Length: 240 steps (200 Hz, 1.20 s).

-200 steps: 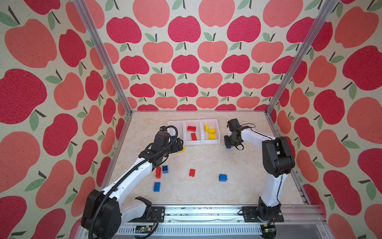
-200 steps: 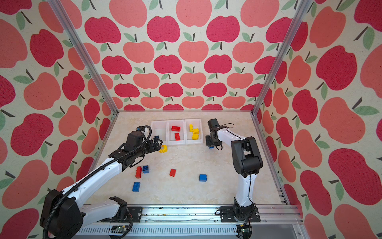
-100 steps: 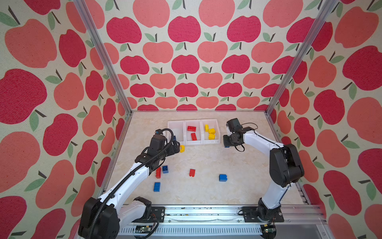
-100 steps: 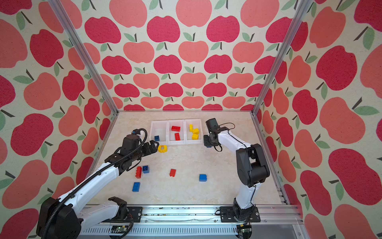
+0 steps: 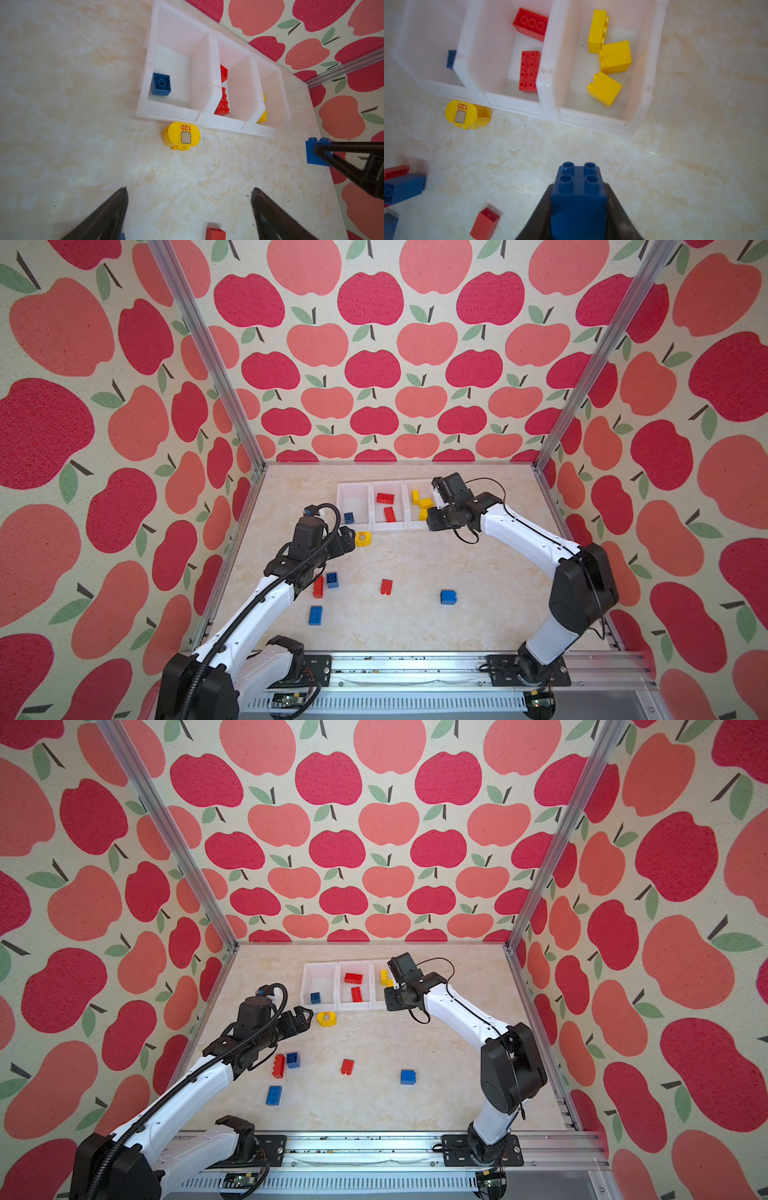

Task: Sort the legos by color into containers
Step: 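Carry the blue brick with the right gripper over the blue compartment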

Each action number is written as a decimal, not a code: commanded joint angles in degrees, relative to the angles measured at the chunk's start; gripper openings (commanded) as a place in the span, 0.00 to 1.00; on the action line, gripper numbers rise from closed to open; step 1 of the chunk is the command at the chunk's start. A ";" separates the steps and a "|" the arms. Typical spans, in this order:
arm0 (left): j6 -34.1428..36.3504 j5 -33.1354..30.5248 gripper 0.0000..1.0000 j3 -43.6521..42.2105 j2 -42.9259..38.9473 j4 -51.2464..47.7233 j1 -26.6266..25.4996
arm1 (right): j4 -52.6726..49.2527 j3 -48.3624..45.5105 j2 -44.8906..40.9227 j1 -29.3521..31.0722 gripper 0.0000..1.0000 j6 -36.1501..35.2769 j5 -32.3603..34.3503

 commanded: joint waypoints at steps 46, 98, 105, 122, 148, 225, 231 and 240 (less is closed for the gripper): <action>-1.32 0.44 0.95 -2.76 -5.03 -3.76 1.03 | 0.28 13.26 10.48 6.41 0.28 -0.07 -2.18; -1.19 0.53 0.96 -3.39 -6.16 -5.00 1.45 | 0.34 25.84 20.66 10.07 0.28 -1.91 -4.10; -1.22 0.53 0.96 -3.50 -6.31 -5.01 1.56 | 0.25 27.67 22.06 10.42 0.28 -2.08 -4.37; -1.18 0.64 0.96 -3.63 -6.38 -5.13 1.76 | -0.17 32.09 25.36 11.04 0.28 -2.35 -4.84; -1.00 0.81 0.96 -3.66 -6.40 -5.30 2.11 | -0.27 38.05 30.30 11.42 0.28 -2.33 -5.56; -0.63 1.33 0.96 -3.57 -6.38 -5.48 2.81 | -0.73 53.37 43.47 11.16 0.28 -5.24 -4.34; -0.60 1.34 0.96 -3.48 -6.46 -5.65 2.89 | -0.80 54.25 44.16 11.03 0.28 -5.20 -4.28; -0.61 1.34 0.96 -3.38 -6.51 -5.81 3.05 | -0.89 55.39 45.11 10.85 0.28 -5.26 -4.17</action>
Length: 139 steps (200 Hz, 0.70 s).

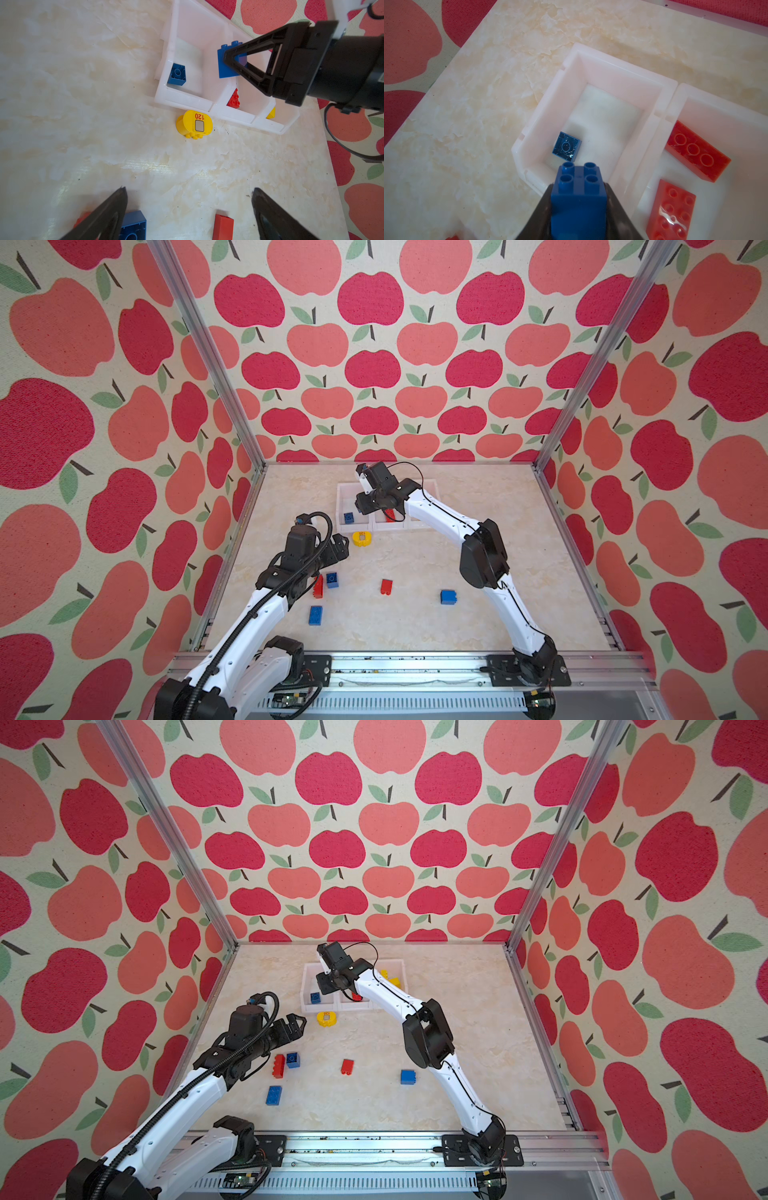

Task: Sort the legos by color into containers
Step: 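Carry the blue brick with the right gripper over the blue compartment, then open the right gripper to drop the blue brick into the blue compartment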

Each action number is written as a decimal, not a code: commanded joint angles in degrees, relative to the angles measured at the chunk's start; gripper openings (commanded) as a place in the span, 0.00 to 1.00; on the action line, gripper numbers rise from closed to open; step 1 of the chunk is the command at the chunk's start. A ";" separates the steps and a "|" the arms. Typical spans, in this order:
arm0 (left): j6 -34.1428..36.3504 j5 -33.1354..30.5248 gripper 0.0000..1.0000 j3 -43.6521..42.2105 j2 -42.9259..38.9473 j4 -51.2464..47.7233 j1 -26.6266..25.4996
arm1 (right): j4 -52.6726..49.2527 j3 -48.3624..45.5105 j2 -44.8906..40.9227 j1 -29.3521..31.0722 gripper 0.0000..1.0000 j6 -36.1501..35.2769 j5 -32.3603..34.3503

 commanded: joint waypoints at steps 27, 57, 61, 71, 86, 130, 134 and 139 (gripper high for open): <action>-0.06 0.91 0.96 -0.22 -0.86 -2.04 0.93 | -1.94 7.04 5.10 -0.96 0.29 -1.49 0.54; 0.00 0.93 0.96 0.00 -0.70 -2.17 1.07 | -2.47 8.57 6.39 -1.24 0.46 -1.67 0.19; 0.01 0.93 0.96 0.08 -0.62 -2.22 1.06 | -2.44 8.57 6.42 -1.24 0.48 -1.62 0.14; 0.00 0.92 0.97 0.17 -0.53 -2.32 1.00 | -2.36 8.68 6.28 -1.24 0.53 -1.83 0.00; 0.07 0.89 0.97 0.35 -0.37 -2.32 1.00 | -2.40 8.55 6.00 -1.24 0.57 -1.94 -0.16; -0.02 0.68 0.97 1.03 -0.07 -2.88 1.07 | -2.27 8.40 4.77 -1.24 0.60 -2.26 -0.32; -0.02 0.75 0.97 1.05 -0.07 -2.94 1.07 | -2.31 8.41 4.63 -1.24 0.60 -2.29 -0.32; -0.04 0.66 0.97 1.14 -0.11 -3.10 1.06 | -2.30 8.29 4.45 -1.24 0.60 -2.25 -0.34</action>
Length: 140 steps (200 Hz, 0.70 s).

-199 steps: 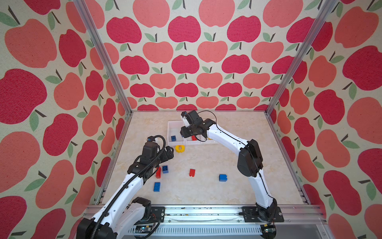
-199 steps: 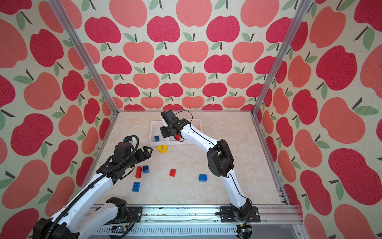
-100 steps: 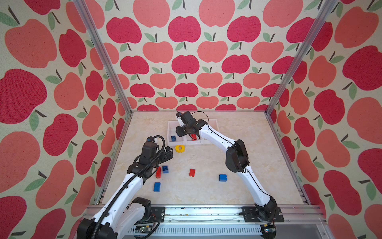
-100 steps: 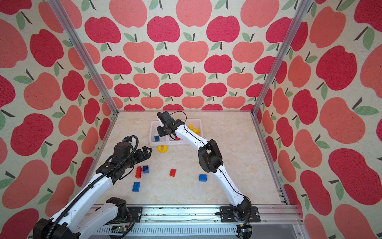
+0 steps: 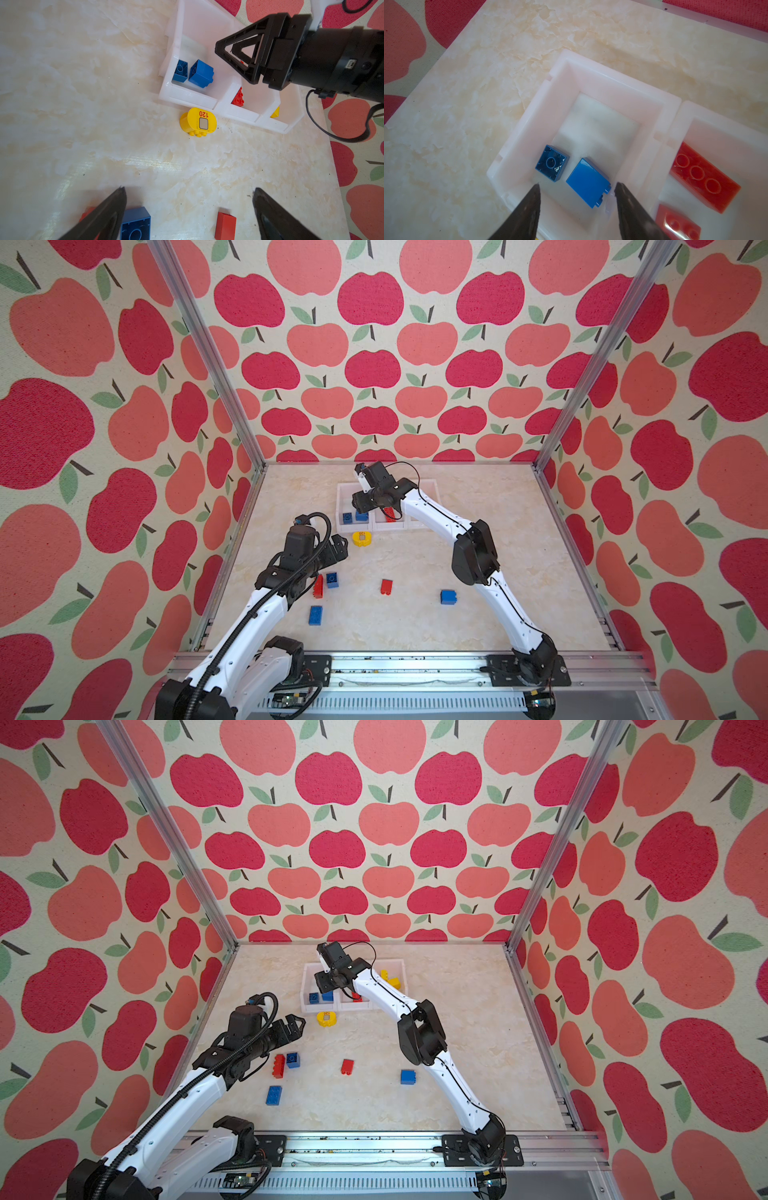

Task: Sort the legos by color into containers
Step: 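Open the right gripper to drop the blue brick into the blue compartment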

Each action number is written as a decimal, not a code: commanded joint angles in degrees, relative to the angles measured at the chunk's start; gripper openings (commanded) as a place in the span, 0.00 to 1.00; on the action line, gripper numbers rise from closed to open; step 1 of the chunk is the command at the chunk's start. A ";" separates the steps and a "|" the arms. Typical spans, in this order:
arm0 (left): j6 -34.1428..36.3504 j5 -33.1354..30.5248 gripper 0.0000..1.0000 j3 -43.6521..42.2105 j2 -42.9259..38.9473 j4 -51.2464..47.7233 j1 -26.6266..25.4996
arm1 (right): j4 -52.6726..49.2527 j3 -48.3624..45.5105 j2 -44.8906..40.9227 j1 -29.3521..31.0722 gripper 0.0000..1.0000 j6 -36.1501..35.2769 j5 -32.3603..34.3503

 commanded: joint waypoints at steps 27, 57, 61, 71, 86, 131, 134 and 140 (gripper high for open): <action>-0.04 0.10 0.97 1.45 -0.23 -2.40 0.38 | -0.75 0.22 -2.43 -0.13 0.60 -0.76 -0.46; -0.06 -0.19 0.97 1.67 -0.56 -3.35 0.39 | 0.07 -2.99 -5.51 0.13 0.61 -0.66 -0.62; -0.04 -0.17 0.97 1.67 -0.54 -3.51 0.39 | 0.30 -3.64 -6.01 0.21 0.61 -0.64 -0.60; -0.08 -0.17 0.97 1.76 -0.58 -3.79 0.31 | 0.71 -5.08 -7.39 0.34 0.63 -0.64 -0.68; -0.20 -0.33 0.97 1.84 -0.52 -4.47 0.29 | 1.17 -7.67 -9.64 0.49 0.65 -0.62 -0.67; -0.91 -1.94 0.97 3.19 -0.67 -8.98 -0.79 | 4.48 -20.82 -19.21 0.75 0.72 0.84 -0.76; -1.03 -2.19 0.97 3.35 -0.69 -9.44 -1.02 | 4.75 -21.97 -19.87 0.75 0.72 0.99 -0.80; -1.23 -2.79 0.97 3.66 -0.62 -10.23 -1.44 | 5.34 -24.28 -21.52 0.75 0.73 1.33 -0.85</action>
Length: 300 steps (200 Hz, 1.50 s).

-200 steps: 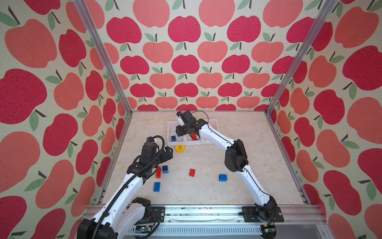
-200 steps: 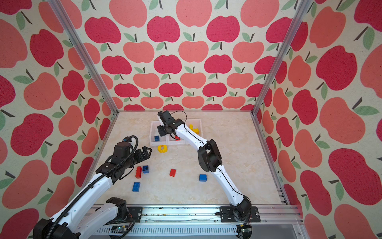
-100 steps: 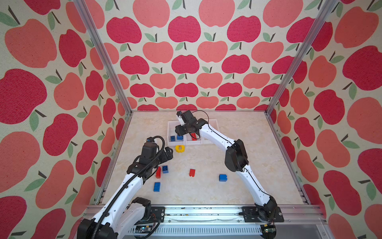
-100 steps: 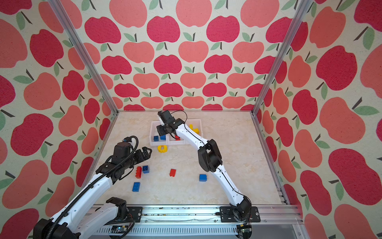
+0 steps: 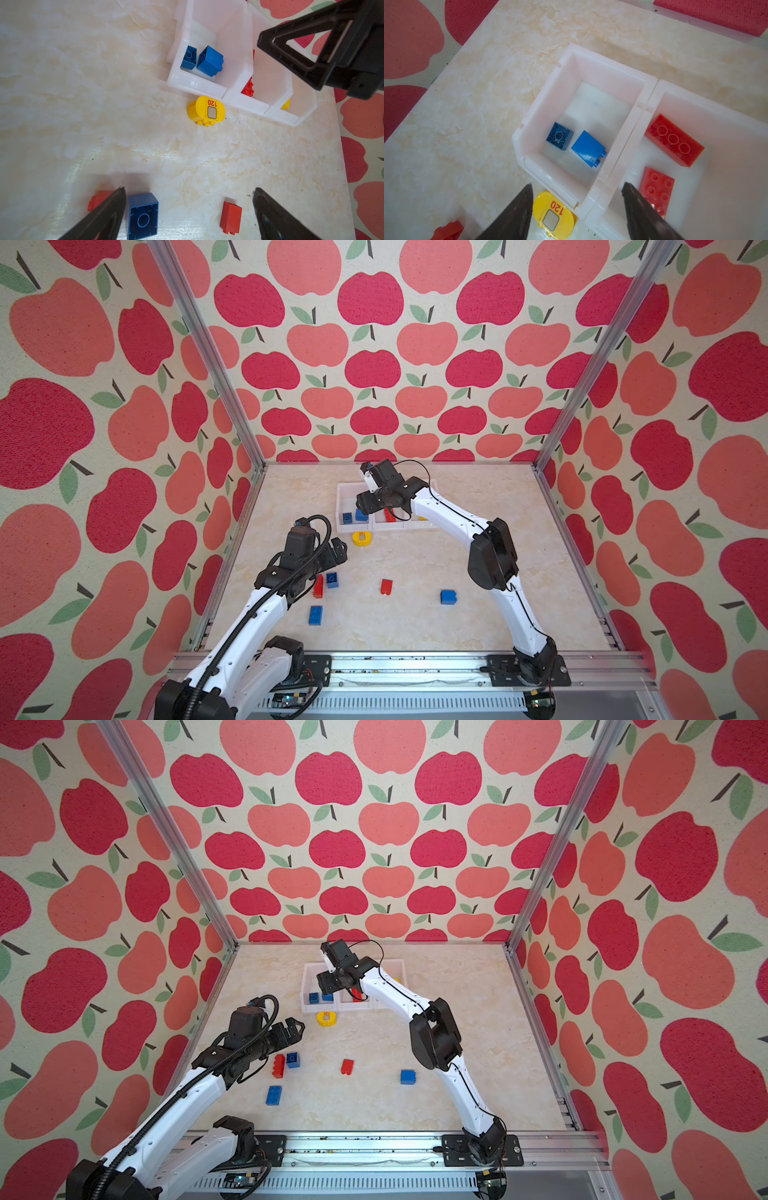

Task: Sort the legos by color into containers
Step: 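Open the right gripper to drop the blue brick into the blue compartment, then close the left gripper on the blue 2x2 brick while the right gripper withdraws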

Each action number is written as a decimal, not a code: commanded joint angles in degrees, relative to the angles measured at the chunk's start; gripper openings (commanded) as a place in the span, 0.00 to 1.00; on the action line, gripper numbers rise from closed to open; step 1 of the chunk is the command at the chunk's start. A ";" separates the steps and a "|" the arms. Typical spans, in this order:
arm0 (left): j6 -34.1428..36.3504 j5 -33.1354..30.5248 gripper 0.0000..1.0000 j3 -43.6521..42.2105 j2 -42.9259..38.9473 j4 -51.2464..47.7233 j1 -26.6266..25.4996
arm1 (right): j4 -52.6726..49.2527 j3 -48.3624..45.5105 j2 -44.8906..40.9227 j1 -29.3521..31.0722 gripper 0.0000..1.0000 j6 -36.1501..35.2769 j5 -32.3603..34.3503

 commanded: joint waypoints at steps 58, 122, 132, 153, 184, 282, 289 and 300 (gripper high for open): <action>-4.45 -7.09 0.89 5.72 3.88 -13.11 -6.93 | 5.75 -28.44 -22.77 0.36 0.79 4.01 -0.30; -5.31 -8.58 0.77 10.21 12.32 -21.09 -9.83 | 5.69 -46.39 -37.27 -1.35 0.81 7.40 0.34; -5.28 -8.76 0.76 10.50 13.27 -21.72 -9.82 | 5.67 -48.41 -39.02 -1.70 0.82 7.92 0.50; -4.84 -8.84 0.75 10.92 15.67 -22.18 -9.77 | 5.40 -51.97 -42.31 -2.31 0.82 8.67 1.10; -4.18 -10.05 0.73 12.37 19.58 -23.92 -9.83 | 5.40 -56.07 -45.63 -3.65 0.83 9.73 1.22; -1.48 -10.01 0.65 12.51 26.92 -21.33 -9.06 | 5.21 -60.72 -49.94 -6.21 0.83 10.79 1.31; -1.38 -10.02 0.64 12.46 27.35 -21.06 -9.04 | 5.14 -60.82 -50.00 -6.32 0.83 10.79 1.31; -1.11 -10.03 0.63 12.37 27.96 -20.75 -8.95 | 5.21 -60.99 -50.16 -6.41 0.83 10.79 1.39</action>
